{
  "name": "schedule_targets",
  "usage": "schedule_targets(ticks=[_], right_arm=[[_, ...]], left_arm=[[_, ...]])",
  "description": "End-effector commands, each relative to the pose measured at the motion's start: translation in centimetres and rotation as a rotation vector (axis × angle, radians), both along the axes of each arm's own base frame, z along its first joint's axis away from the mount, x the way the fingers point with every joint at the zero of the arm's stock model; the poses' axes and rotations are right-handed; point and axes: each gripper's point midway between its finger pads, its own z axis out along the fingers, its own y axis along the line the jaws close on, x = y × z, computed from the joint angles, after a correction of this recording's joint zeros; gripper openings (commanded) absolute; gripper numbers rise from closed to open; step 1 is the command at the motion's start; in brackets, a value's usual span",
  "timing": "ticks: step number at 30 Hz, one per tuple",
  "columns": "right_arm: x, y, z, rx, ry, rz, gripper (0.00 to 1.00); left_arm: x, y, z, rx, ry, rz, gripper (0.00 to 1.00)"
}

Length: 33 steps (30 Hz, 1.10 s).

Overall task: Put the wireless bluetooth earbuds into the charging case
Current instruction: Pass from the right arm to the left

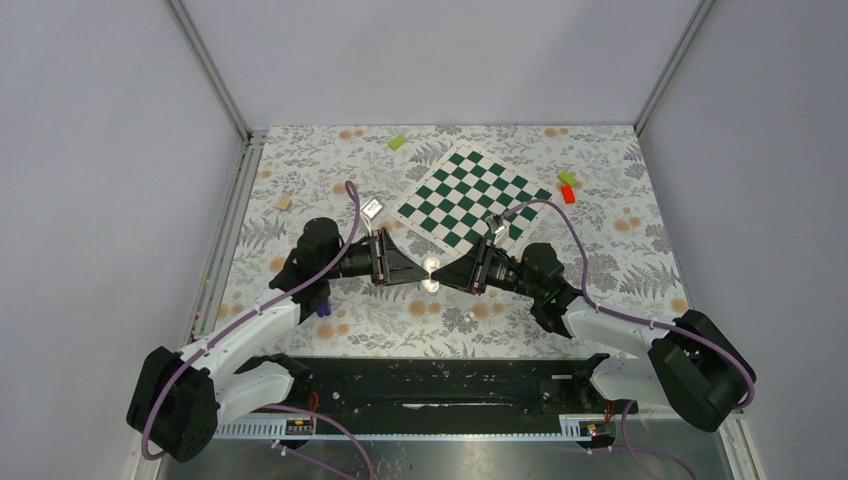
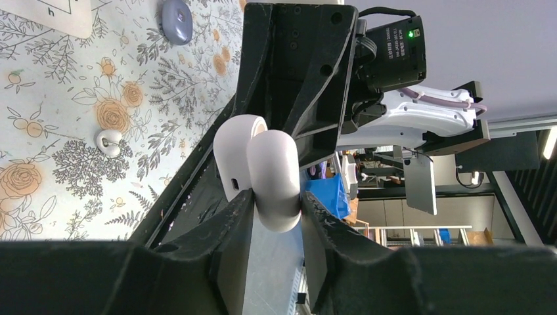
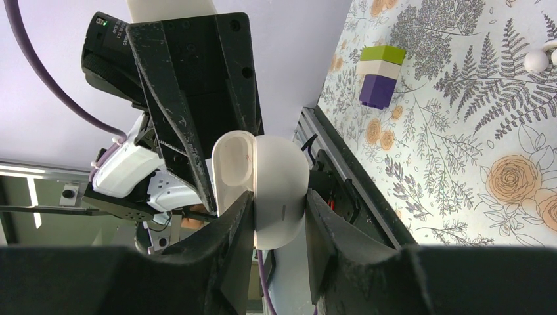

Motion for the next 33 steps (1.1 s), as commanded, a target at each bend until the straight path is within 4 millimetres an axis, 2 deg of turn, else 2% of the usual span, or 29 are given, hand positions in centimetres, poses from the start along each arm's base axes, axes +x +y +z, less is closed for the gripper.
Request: schedule_targets(ticks=[1,10,11,12,14,17,29,33], right_arm=[[0.09,0.27,2.69,0.063,-0.065,0.015,0.12],[0.08,0.26,2.62,0.063,-0.064,0.015,0.12],[0.11,0.23,2.6,0.062,-0.062,0.014,0.12],[0.06,0.24,2.59,0.062,-0.062,0.015,0.12],[0.1,0.25,2.64,0.061,-0.062,0.014,0.12],[0.1,0.28,2.66,0.061,-0.063,0.015,0.12],[0.14,0.31,2.79,0.061,-0.066,0.016,0.12],[0.2,0.3,2.84,0.061,-0.065,0.014,0.12]], left_arm=[[0.17,-0.05,0.97,-0.033,-0.055,-0.007,0.3],[0.33,-0.06,0.69,-0.027,-0.046,0.001,0.17],[0.33,-0.06,0.66,-0.026,-0.044,0.0,0.2],[0.33,-0.06,0.64,-0.027,-0.044,-0.001,0.27],[0.3,-0.07,0.71,-0.028,-0.046,-0.003,0.45],[0.32,-0.06,0.72,-0.023,-0.051,-0.003,0.5],[0.47,-0.07,0.65,-0.018,-0.055,0.002,0.37],[0.46,-0.06,0.73,-0.018,-0.055,0.003,0.27]])
